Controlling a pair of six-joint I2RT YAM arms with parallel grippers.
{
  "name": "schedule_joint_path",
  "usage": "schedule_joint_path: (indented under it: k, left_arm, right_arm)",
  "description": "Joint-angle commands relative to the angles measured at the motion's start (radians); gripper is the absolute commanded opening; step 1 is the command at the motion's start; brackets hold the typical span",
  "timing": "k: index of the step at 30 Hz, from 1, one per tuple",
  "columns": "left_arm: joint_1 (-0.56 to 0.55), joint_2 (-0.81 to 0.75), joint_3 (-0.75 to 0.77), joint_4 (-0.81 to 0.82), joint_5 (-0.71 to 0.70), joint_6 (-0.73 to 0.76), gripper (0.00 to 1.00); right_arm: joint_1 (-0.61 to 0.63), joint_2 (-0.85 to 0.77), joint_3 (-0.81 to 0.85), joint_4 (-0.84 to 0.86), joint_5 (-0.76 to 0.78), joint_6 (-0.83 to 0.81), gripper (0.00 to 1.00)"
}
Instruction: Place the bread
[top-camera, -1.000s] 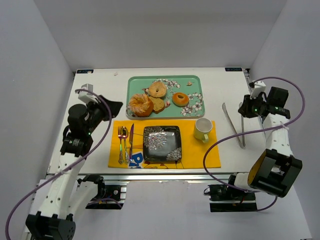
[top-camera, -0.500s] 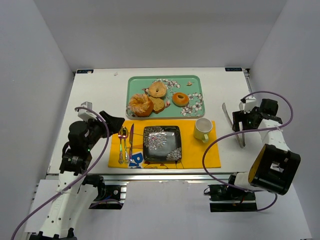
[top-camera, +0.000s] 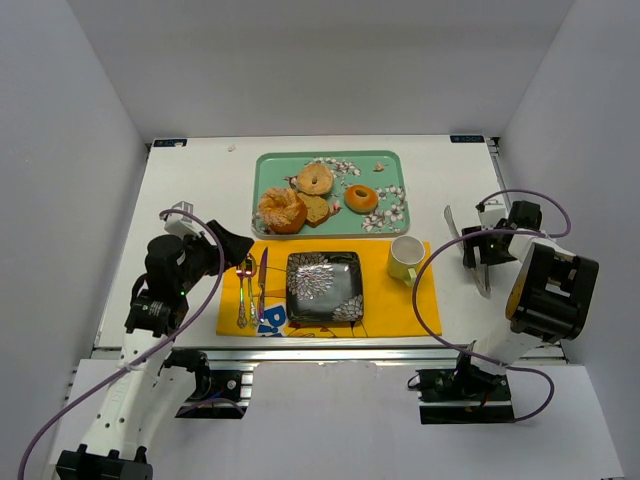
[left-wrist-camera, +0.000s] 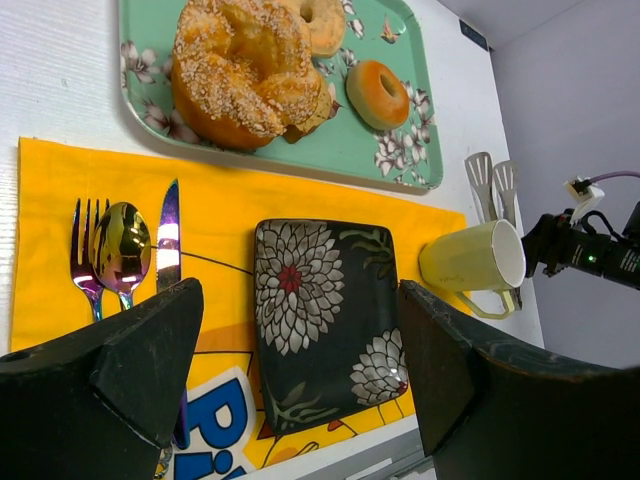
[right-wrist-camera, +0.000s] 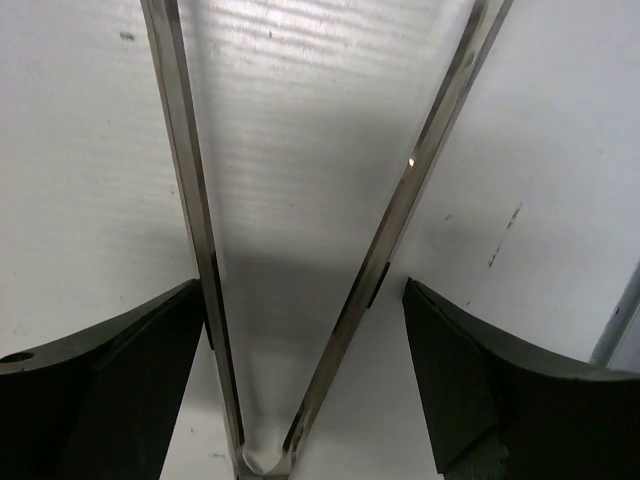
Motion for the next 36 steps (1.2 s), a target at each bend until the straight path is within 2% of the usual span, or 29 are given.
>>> schedule_joint_path:
  k: [1, 7, 8, 10, 11, 13, 14, 15, 19, 23, 29, 31, 36]
  left_arm:
    - [0.005, 0.01, 0.023, 0.032, 0.013, 0.001, 0.88]
    - [0.005, 0.016, 0.03, 0.033, 0.0, -0.005, 0.88]
    - [0.005, 0.016, 0.028, 0.033, 0.002, -0.005, 0.88]
    - [0.005, 0.018, 0.026, 0.038, 0.003, -0.006, 0.88]
    - [0.005, 0.018, 0.028, 0.039, 0.006, -0.006, 0.88]
    - [0.005, 0.019, 0.036, 0.039, 0.006, -0.006, 0.88]
    - [0.005, 0.019, 0.04, 0.039, 0.006, -0.006, 0.88]
    - [0.005, 0.019, 0.042, 0.039, 0.006, -0.006, 0.88]
    - [0.005, 0.022, 0.045, 0.052, 0.017, -0.009, 0.88]
    - [0.005, 0.024, 0.037, 0.072, 0.032, -0.023, 0.88]
    - [0.004, 0.018, 0.048, 0.059, 0.034, -0.023, 0.88]
    - [0.004, 0.007, 0.049, 0.05, 0.031, -0.025, 0.88]
    - [0.005, -0.025, 0.043, 0.03, 0.013, -0.045, 0.88]
  right_arm:
    - [0.011, 0.046, 0.023, 0.062, 0.004, 0.009, 0.84]
    - [0.014, 0.06, 0.011, 0.073, 0.004, -0.014, 0.62]
    - [0.014, 0.057, 0.007, 0.076, 0.005, -0.017, 0.53]
    - [0.012, 0.045, 0.0, 0.075, 0.001, -0.03, 0.43]
    - [0.011, 0.037, 0.003, 0.063, -0.004, -0.033, 0.28]
    - [0.012, 0.0, 0.021, 0.047, -0.031, -0.03, 0.15]
    - [0.011, -0.018, 0.032, 0.024, -0.05, -0.024, 0.05]
    - [0.012, -0.059, 0.046, 0.01, -0.096, -0.018, 0.03]
    - [0.037, -0.109, 0.19, -0.095, -0.241, 0.068, 0.04]
    - [0.116, -0.104, 0.377, -0.166, -0.329, 0.147, 0.15]
    - [0.326, -0.064, 0.475, -0.178, -0.338, 0.194, 0.35]
    - [0.415, -0.047, 0.5, -0.185, -0.286, 0.174, 0.38]
    - [0.463, 0.045, 0.613, -0.204, -0.286, 0.164, 0.43]
